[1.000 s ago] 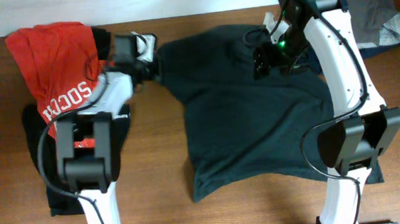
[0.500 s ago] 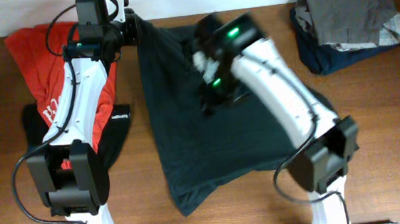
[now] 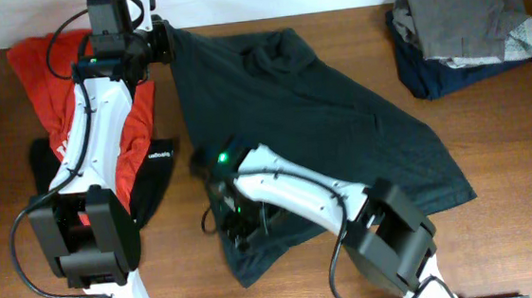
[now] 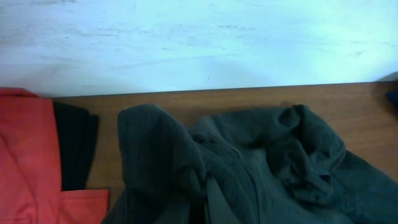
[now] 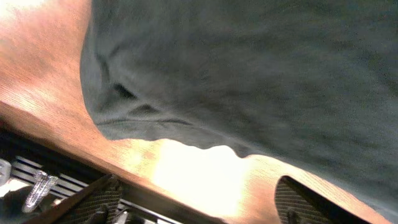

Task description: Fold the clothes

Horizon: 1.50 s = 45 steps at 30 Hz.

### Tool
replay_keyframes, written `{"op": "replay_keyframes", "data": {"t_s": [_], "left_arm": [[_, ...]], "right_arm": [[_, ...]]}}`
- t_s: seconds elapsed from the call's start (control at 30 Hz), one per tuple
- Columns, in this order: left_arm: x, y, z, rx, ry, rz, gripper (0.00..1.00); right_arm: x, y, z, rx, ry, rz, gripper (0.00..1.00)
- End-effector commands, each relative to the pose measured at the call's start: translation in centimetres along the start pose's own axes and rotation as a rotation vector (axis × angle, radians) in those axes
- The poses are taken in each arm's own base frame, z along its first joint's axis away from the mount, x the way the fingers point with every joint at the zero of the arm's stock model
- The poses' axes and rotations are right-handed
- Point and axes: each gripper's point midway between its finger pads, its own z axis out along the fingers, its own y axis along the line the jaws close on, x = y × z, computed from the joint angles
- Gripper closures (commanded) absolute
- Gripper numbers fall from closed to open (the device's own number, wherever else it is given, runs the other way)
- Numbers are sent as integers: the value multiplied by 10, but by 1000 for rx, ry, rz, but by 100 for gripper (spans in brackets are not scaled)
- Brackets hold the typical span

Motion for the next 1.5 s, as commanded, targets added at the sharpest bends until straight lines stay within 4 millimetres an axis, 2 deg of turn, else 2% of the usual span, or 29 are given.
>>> {"op": "replay_keyframes", "data": {"t_s": [0.0, 0.07, 0.1, 0.13, 0.2, 0.33, 0.47, 0.8, 0.93, 1.0, 1.07, 1.13, 1.2, 1.33, 1.47], "left_arm": [[-2, 11, -1, -21, -8, -17, 100], [-2, 12, -1, -22, -8, -19, 100], [-2, 12, -1, -22, -8, -19, 100], [-2, 12, -1, -22, -8, -19, 100], [-2, 12, -1, -22, -8, -19, 100], [-2, 12, -1, -23, -6, -19, 100], [-2, 14, -2, -25, -5, -21, 100], [-2, 21, -2, -53, -8, -24, 100], [-2, 24, -2, -67, -8, -25, 100], [-2, 24, -2, -67, -9, -24, 100], [-2, 25, -3, -72, -9, -25, 100], [-2, 26, -3, -73, -10, -27, 100], [-2, 26, -3, -73, -10, -27, 100], [-2, 27, -3, -74, -9, -27, 100], [-3, 30, -4, -78, -10, -30, 100]], "right_arm": [[17, 34, 7, -62, 18, -110, 14], [18, 49, 10, -90, 10, -159, 12], [15, 58, 12, -92, -14, -194, 5], [13, 61, 12, -93, -25, -207, 3], [7, 63, 14, -100, -48, -213, 0], [1, 63, 23, -107, -73, -223, 1], [2, 69, 30, -153, -69, -274, 1], [0, 66, 55, -145, -12, -252, 1], [-1, 59, 54, -116, -8, -204, 1], [0, 51, 45, -107, 7, -209, 1], [-3, 25, 33, -13, 9, -217, 1], [-9, -15, 16, 162, -1, -216, 1], [-14, -30, 9, 221, -12, -266, 1], [-28, -18, 13, 194, -67, -346, 1], [-55, -8, 9, 325, -182, -466, 1]]}}
